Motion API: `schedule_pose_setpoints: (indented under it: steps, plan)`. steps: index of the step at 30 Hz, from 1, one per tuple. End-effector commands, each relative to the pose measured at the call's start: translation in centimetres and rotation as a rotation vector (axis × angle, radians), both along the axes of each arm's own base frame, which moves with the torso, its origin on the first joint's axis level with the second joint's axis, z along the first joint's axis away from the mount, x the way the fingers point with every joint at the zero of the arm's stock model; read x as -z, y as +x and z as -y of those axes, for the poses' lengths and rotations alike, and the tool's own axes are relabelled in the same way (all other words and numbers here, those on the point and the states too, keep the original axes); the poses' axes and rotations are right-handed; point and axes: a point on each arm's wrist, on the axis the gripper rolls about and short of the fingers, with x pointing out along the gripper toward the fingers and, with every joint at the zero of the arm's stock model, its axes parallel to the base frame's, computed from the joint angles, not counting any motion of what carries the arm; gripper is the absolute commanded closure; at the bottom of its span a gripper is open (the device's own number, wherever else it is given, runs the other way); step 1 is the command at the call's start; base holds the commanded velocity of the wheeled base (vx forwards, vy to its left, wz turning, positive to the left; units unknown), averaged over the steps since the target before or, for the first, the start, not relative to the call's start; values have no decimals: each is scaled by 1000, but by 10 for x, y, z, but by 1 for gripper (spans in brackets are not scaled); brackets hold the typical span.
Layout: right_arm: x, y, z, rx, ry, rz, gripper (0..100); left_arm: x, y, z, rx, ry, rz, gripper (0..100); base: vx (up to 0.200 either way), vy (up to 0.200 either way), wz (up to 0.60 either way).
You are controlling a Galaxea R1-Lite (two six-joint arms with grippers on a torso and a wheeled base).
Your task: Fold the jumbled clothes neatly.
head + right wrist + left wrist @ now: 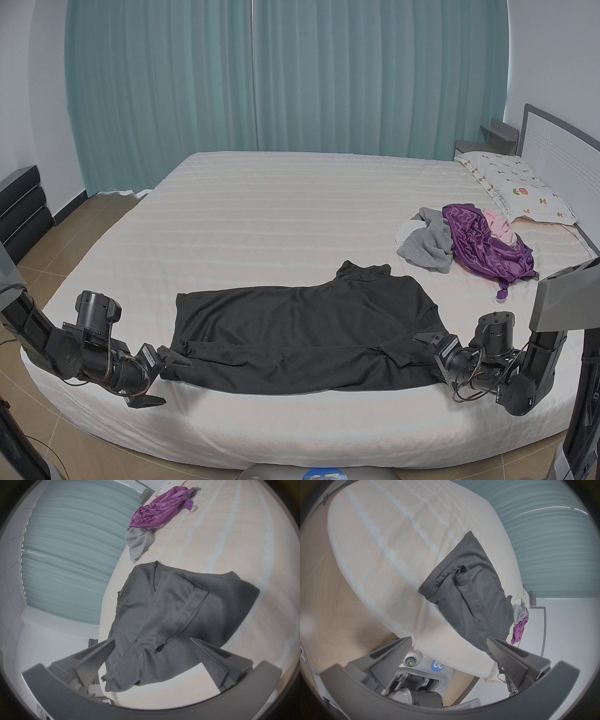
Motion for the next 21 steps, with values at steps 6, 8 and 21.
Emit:
schedule_pose_setpoints:
  steps: [6, 8, 21]
  plan:
    - [10, 11, 2, 28, -11, -5, 0, 1, 0, 0, 1, 0, -4, 0, 0, 0, 0]
    - [9, 16, 5, 40, -7, 6, 0, 1, 0, 0, 1, 0, -4, 0, 0, 0, 0]
    - [13, 17, 4, 58, -25, 4, 100, 1, 0, 0, 0, 0, -7, 0, 0, 0, 0]
